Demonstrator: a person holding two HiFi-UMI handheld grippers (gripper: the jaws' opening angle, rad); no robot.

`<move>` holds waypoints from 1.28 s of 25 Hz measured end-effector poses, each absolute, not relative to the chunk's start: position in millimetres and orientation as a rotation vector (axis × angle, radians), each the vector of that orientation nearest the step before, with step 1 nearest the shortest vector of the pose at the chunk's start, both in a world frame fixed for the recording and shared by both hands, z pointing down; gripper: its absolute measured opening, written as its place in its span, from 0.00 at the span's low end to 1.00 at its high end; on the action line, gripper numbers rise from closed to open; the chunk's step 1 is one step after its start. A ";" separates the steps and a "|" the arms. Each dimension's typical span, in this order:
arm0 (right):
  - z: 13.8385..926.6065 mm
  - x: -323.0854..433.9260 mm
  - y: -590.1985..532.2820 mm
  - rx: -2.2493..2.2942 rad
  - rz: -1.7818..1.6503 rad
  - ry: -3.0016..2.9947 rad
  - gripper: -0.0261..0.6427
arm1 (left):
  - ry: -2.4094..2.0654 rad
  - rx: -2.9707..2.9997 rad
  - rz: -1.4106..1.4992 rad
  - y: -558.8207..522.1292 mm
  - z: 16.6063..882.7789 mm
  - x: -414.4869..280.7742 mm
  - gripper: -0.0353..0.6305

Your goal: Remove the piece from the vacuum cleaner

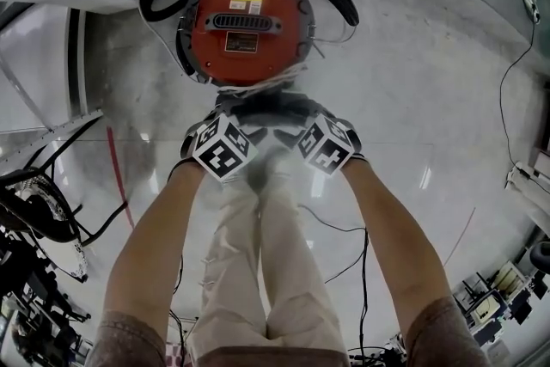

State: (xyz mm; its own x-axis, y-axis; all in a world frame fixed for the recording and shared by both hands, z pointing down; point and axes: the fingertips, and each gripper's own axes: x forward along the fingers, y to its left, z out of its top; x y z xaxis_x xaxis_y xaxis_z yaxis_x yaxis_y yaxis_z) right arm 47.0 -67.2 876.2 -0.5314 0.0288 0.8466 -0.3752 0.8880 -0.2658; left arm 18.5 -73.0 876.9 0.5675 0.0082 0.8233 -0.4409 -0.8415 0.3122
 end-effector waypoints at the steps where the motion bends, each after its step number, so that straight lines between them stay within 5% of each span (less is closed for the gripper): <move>1: 875.9 46.4 -67.9 0.254 0.525 -2.079 0.36 | -0.354 2.308 1.216 -73.8 877.2 18.2 0.42; 15: 876.2 47.7 -70.3 0.264 0.476 -2.045 0.27 | -0.346 2.274 1.226 -71.4 876.3 13.0 0.34; 23: 878.4 50.2 -63.4 0.318 0.501 -2.034 0.14 | -0.394 2.251 1.225 -65.3 877.5 8.2 0.24; 32: 877.7 52.4 -63.8 0.411 0.539 -2.024 0.12 | -0.484 2.206 1.193 -65.6 874.5 6.4 0.21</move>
State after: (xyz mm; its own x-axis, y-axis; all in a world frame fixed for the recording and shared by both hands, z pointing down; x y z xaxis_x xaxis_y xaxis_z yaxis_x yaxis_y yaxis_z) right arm 52.4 -63.8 877.7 -0.4773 -0.0665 0.8762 -0.4936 0.8452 -0.2048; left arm 6.4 -65.6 874.5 0.5345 -0.0414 0.8442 -0.5589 -0.7665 0.3163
